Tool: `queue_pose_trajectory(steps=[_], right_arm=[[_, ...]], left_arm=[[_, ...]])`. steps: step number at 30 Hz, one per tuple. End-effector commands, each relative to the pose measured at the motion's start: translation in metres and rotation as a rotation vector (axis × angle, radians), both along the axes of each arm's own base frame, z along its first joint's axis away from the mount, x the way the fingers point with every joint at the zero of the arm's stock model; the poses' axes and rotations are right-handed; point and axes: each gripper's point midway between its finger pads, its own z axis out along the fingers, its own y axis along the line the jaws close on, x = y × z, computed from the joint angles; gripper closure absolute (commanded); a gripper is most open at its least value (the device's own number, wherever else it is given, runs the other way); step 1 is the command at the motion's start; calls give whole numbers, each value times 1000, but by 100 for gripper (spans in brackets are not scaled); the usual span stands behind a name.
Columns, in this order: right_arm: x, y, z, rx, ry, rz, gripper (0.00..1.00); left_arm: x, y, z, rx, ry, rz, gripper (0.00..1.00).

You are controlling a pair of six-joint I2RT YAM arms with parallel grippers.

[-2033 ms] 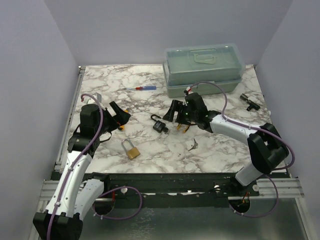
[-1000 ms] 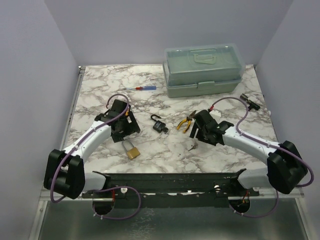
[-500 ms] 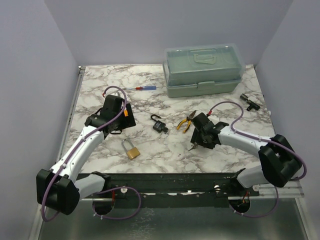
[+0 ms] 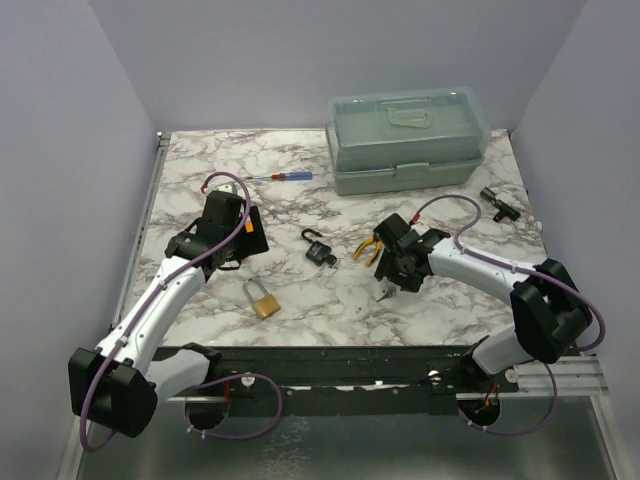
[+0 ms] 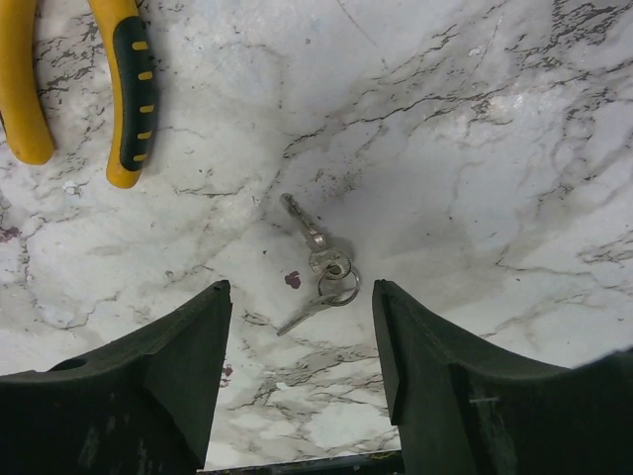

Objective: Unlock with the key

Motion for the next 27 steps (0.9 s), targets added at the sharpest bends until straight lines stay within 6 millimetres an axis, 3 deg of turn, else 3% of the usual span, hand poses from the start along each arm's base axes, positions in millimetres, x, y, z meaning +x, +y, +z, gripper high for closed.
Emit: queue_pose_trajectory(steps=[1, 9, 27], right_arm=[[-10, -4, -2, -60, 74, -36, 37], [-27, 2, -20, -82, 147, -39, 45], [-29, -6, -30, -145, 132, -65, 78]], left_arm=[[-1, 6, 6, 23, -37, 4, 9], [-4, 6, 13, 9, -62, 0, 9], [-7, 7, 21, -1, -93, 1, 9]])
